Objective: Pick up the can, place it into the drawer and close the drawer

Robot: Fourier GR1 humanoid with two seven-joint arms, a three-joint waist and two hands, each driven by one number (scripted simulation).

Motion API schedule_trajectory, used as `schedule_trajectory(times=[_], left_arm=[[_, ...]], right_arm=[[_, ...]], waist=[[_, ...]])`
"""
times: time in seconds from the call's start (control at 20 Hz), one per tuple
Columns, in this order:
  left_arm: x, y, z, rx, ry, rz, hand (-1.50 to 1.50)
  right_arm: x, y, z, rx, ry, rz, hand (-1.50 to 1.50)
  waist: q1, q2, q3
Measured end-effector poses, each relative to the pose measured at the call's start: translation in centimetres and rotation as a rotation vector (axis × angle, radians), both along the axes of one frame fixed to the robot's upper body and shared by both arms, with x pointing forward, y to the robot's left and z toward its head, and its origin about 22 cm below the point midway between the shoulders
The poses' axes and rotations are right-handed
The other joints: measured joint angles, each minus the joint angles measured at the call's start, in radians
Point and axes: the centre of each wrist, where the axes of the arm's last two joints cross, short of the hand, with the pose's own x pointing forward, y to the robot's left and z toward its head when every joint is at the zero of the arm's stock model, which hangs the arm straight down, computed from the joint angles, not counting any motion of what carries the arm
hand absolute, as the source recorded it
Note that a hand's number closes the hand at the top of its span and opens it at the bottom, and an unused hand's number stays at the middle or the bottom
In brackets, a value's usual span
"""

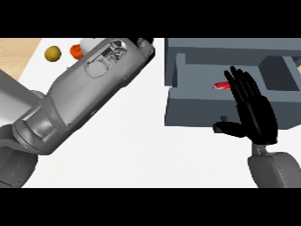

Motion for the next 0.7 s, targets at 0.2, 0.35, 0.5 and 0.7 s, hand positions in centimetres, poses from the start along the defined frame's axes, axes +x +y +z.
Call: schedule_trajectory(times=[0.2, 0.35, 0.5, 0.7], left_arm=[[0.0, 1.9, 0.6, 0.0, -0.002, 0.004, -1.5], [-0.3, 3.2, 0.9, 0.006, 0.007, -0.001, -1.5], [-0.7, 4.1, 1.1, 0.005, 0.016, -0.008, -1.5], [-1.3, 5.2, 0.8, 0.009, 0.032, -0.013, -1.5]], right_arm=[[2.3, -0.2, -0.8, -0.03, -0.02, -0.022, -1.5], [3.8, -0.5, -1.2, -0.063, -0.038, -0.046, -1.5], [5.2, -0.6, -1.7, -0.104, -0.06, -0.077, -1.5], [7.1, -0.8, -1.8, -0.129, -0.089, -0.109, -1.5]], waist=[[0.009, -0.004, -0.007], [0.018, -0.006, -0.009], [0.026, -0.008, -0.012], [0.033, -0.004, -0.01]])
